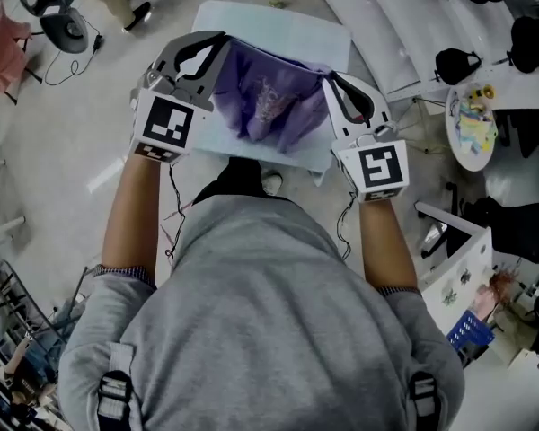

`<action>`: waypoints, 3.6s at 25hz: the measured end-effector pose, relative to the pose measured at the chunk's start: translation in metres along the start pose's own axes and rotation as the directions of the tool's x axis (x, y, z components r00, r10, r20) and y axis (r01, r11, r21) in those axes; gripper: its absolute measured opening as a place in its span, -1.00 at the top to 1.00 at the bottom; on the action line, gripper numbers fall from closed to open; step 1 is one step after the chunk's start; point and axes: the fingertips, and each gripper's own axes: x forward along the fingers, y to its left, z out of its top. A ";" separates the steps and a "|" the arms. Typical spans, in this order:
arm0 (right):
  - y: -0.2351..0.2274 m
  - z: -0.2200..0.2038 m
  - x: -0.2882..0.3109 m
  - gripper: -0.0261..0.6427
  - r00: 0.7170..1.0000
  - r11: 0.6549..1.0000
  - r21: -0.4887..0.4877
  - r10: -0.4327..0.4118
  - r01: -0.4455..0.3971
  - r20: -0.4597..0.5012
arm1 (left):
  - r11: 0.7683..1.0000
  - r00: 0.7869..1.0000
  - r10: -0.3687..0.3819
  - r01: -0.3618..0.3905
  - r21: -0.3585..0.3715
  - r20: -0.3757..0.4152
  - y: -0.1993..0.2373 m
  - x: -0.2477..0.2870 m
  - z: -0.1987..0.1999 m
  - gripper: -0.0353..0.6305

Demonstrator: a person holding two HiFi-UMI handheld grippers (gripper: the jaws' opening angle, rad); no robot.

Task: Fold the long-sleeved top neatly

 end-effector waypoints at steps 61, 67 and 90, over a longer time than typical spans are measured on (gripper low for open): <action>-0.183 -0.333 0.356 0.39 0.863 0.936 0.274 -0.057 0.221 -0.501 | 0.862 0.893 -0.272 0.059 -0.504 -0.359 0.058 0.346 -0.400 0.55; -0.162 -0.356 0.329 0.34 0.839 0.915 0.320 -0.037 0.247 -0.543 | 0.830 0.863 -0.309 0.038 -0.557 -0.401 0.029 0.317 -0.419 0.47; -0.075 -0.457 0.298 0.38 0.716 0.661 0.598 0.130 0.453 -0.686 | 0.625 0.655 -0.506 -0.170 -0.762 -0.561 -0.085 0.269 -0.500 0.80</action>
